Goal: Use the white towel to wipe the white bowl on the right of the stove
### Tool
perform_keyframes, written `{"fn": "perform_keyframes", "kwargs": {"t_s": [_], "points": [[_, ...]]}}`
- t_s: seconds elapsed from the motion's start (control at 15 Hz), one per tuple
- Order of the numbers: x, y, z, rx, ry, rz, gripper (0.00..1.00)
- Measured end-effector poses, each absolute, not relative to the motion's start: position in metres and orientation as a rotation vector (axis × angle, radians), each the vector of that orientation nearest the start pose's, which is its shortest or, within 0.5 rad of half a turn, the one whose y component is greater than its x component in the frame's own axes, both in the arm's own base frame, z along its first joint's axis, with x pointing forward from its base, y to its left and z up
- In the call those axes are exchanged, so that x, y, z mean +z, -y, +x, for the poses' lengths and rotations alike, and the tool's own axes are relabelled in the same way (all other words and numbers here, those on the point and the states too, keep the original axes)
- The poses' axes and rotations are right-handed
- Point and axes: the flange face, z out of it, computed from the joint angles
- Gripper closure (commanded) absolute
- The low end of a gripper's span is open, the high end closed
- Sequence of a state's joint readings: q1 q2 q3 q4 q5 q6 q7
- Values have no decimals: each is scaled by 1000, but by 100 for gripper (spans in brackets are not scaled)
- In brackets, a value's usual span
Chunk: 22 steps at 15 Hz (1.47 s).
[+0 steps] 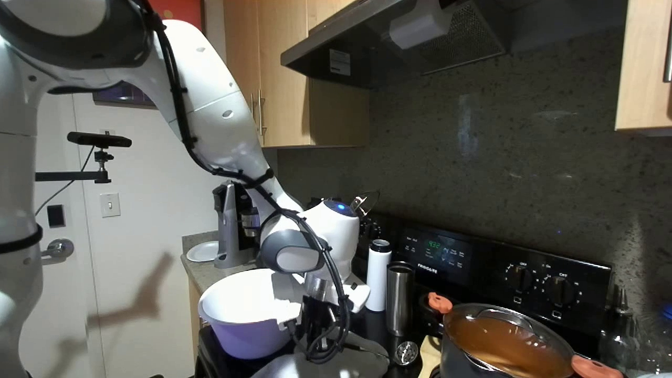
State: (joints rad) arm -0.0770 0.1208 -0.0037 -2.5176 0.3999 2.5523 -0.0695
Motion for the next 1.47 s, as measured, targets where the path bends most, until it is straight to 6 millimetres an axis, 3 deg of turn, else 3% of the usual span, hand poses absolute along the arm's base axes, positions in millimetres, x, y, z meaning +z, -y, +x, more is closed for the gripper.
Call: {"fn": "perform_keyframes", "kwargs": {"t_s": [0.2,0.4,0.6,0.8,1.07,1.2,1.47], "points": [[272,42,466,109,-501,-2936,100],[335,43,474,113,-509,-3003,100],[399,46,474,74,-593,-3061,100],[446,47,467,71,-686,-3073,100],[483,44,462,46,-655,-3080,100],[493,53,464,14,-582,-3091,100],[499,104,476,-22,-382,-3105,100]]}}
